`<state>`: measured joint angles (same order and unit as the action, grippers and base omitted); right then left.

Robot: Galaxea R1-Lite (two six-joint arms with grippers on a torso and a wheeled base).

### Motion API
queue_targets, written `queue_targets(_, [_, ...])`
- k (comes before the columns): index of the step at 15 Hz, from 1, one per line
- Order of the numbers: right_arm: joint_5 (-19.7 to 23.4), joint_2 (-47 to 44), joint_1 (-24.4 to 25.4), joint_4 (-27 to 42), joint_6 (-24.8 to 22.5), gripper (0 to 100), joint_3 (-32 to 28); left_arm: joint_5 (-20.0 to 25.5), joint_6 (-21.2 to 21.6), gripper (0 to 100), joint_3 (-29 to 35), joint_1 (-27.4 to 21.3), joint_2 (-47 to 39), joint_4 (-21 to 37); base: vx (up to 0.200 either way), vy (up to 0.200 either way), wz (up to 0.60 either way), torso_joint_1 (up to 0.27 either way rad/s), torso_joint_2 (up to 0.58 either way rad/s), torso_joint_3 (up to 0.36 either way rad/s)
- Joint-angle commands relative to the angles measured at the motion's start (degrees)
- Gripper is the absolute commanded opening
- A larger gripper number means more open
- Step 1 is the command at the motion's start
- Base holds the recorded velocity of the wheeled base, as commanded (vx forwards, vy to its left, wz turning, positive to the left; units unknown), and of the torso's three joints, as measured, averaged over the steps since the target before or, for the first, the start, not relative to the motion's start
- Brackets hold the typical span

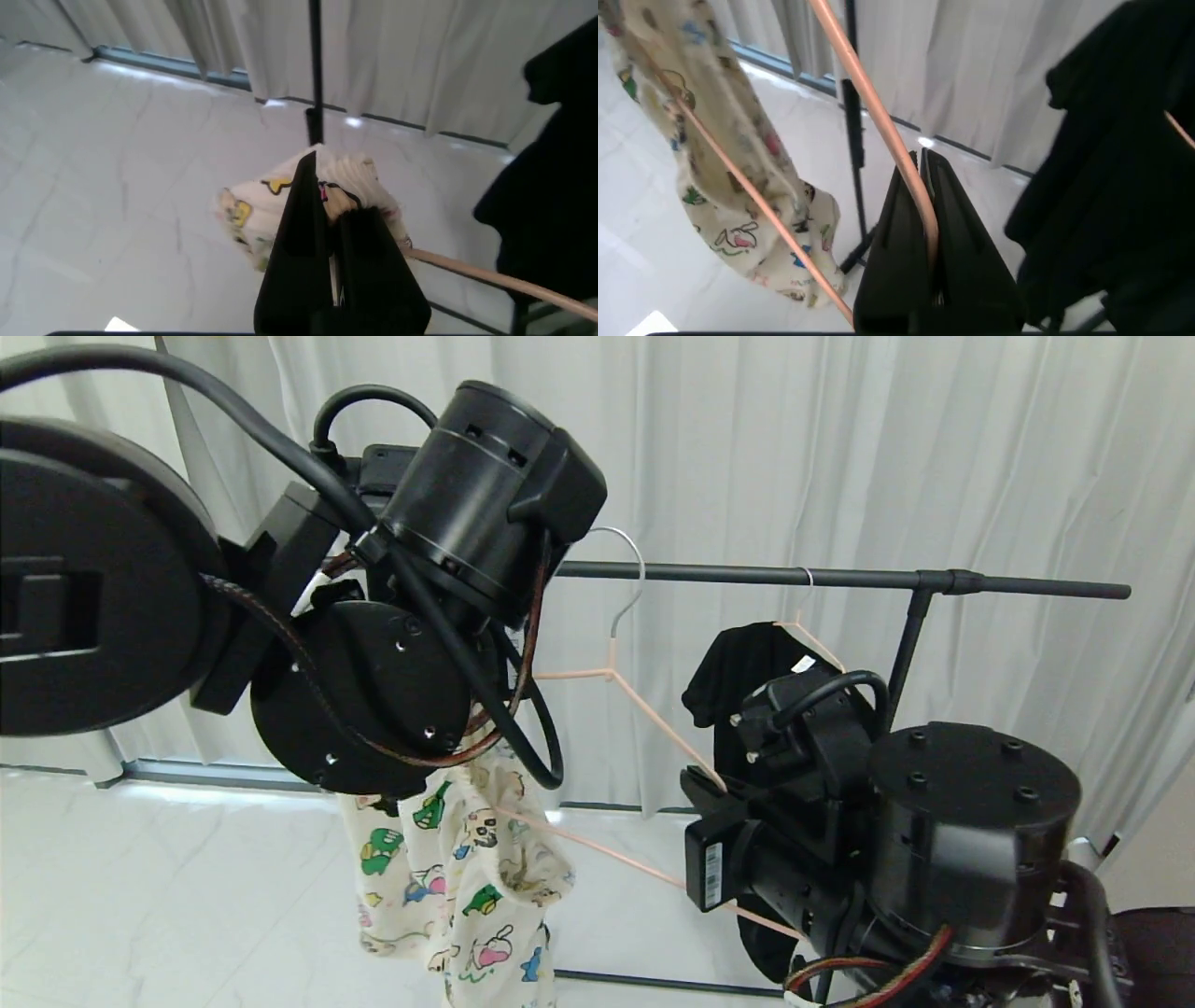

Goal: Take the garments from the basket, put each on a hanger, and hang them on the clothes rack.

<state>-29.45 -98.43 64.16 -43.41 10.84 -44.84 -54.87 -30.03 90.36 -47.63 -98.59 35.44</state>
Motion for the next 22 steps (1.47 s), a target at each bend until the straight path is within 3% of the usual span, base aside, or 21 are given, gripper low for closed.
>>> queue_targets(1, [0.1,-4.0,0.7,-0.4,0.2,0,-3.2,1.0,0.0,0,1.4,-2.1,0.4,0.0,0.0,0.0,0.0,0.0,0.0,0.0])
queue_targets(6, [0.2,-6.0,2.5,-5.9,0.7,0,-4.6,8.2,0.1,0,2.6,-5.1,2.9,0.0,0.0,0.0,0.0,0.0,0.0,0.0])
queue_targets(14, [0.1,-4.1,1.8,-6.0,1.5,0,-2.7,8.1,0.2,0,0.1,-7.4,5.9,0.0,0.0,0.0,0.0,0.0,0.0,0.0])
queue_targets(19, [0.2,-4.1,2.4,-6.2,1.6,0,-3.1,9.9,0.2,0,-0.1,-14.3,5.7,-1.2,0.0,0.0,0.0,0.0,0.0,0.0])
queue_targets(22, [0.2,-3.4,2.0,-6.2,2.1,0,-2.8,10.0,0.2,0,-1.5,-14.6,6.1,-1.2,0.0,0.0,0.0,0.0,0.0,0.0])
